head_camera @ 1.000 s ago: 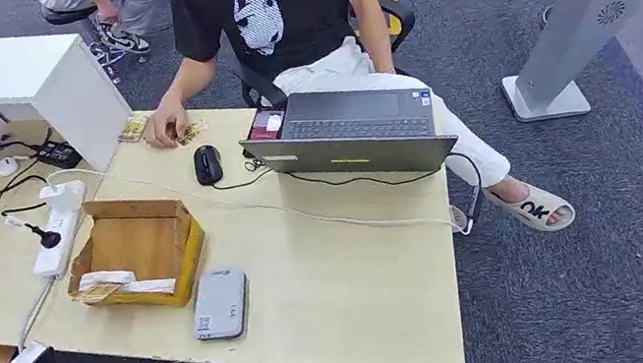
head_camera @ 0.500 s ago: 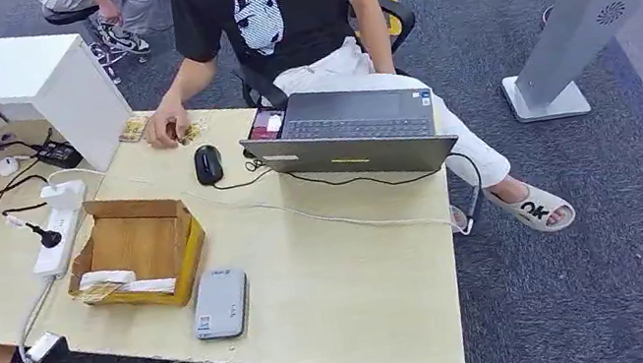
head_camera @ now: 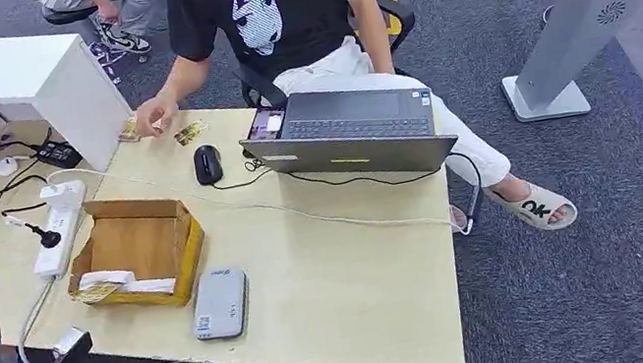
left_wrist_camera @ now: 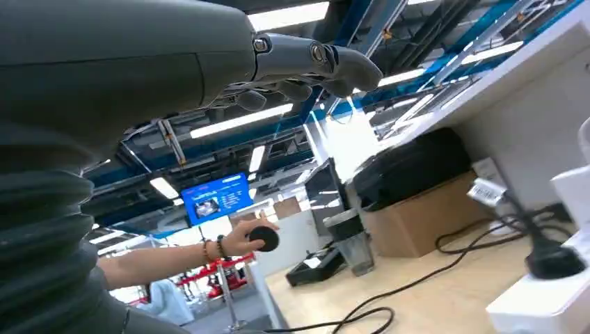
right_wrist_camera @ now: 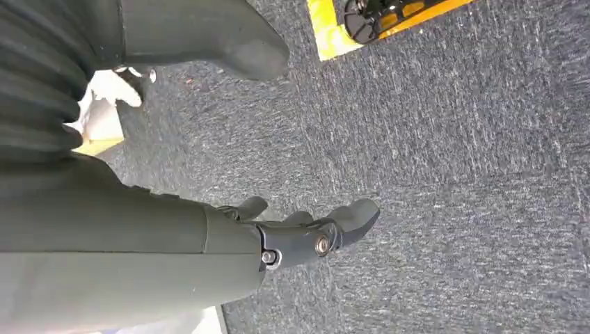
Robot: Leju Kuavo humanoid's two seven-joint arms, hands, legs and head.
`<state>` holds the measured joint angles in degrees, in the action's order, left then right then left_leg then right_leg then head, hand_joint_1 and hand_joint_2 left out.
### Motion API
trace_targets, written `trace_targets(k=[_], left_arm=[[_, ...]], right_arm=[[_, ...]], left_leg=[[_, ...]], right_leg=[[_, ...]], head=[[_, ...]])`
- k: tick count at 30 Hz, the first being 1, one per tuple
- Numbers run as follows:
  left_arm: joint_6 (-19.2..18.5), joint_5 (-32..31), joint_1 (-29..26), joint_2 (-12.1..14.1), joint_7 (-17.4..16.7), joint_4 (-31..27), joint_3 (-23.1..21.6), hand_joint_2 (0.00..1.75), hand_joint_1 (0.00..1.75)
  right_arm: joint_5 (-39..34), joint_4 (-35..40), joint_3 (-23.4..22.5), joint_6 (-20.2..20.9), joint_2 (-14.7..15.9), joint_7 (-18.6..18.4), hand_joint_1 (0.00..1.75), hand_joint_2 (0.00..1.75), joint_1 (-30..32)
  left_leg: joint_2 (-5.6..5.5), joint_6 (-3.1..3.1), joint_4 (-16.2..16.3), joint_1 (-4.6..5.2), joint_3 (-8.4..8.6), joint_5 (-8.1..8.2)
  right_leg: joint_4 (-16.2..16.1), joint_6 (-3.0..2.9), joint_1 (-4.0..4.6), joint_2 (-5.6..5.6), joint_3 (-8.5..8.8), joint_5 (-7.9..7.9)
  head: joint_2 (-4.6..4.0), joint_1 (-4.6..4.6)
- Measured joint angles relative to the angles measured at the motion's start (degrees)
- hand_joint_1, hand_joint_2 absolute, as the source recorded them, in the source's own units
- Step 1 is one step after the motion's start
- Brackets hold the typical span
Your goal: Pass the card to the sensor for recognition and then transmit it.
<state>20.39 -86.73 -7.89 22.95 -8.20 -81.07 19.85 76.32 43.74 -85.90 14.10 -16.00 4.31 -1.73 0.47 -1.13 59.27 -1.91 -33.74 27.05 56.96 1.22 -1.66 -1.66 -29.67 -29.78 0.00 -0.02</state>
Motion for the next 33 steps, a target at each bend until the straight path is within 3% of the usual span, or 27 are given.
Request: trace_targets(k=[5,16,29,33], left_arm=[[1.6,-0.5,3.0,-0.7,-1.2,2.4,-3.9,1.75,0.00],[-0.7,-0.8,10.0,-0.6,-2.3,5.4,-11.9,1.75,0.00],[-1.6,0.2,15.1,-0.4,-0.9,6.9,-19.9,1.75,0.00],[-3.6,4.3,16.0,-0.7,0.3,8.1,-20.5,1.75,0.00]], right_arm=[[0.4,0.0,0.1,-0.3,0.0,0.4,0.00,1.75,-0.1],[2.2,-0.3,0.8,-1.1,0.0,0.9,0.00,1.75,-0.2],[3.2,-1.4,1.8,-1.5,0.1,1.3,0.00,1.75,-0.2],[3.2,-1.3,1.9,-0.7,0.1,1.4,0.00,1.75,-0.2]], left_leg=[[0.00,0.00,0.0,0.01,0.01,-0.01],[0.01,-0.01,0.0,0.00,0.01,-0.02],[0.04,-0.01,0.0,0.00,0.01,-0.02],[0.04,-0.01,0.0,0.00,0.00,-0.02]], right_leg=[[0.0,0.03,-0.01,0.02,0.02,0.03],[0.0,0.01,0.00,0.04,0.01,0.05],[0.0,0.01,0.00,0.08,0.05,0.05],[0.0,0.01,0.00,0.08,-0.01,0.05]], head=[[0.00,0.02],[0.00,0.00],[0.00,0.00],[0.00,0.00]])
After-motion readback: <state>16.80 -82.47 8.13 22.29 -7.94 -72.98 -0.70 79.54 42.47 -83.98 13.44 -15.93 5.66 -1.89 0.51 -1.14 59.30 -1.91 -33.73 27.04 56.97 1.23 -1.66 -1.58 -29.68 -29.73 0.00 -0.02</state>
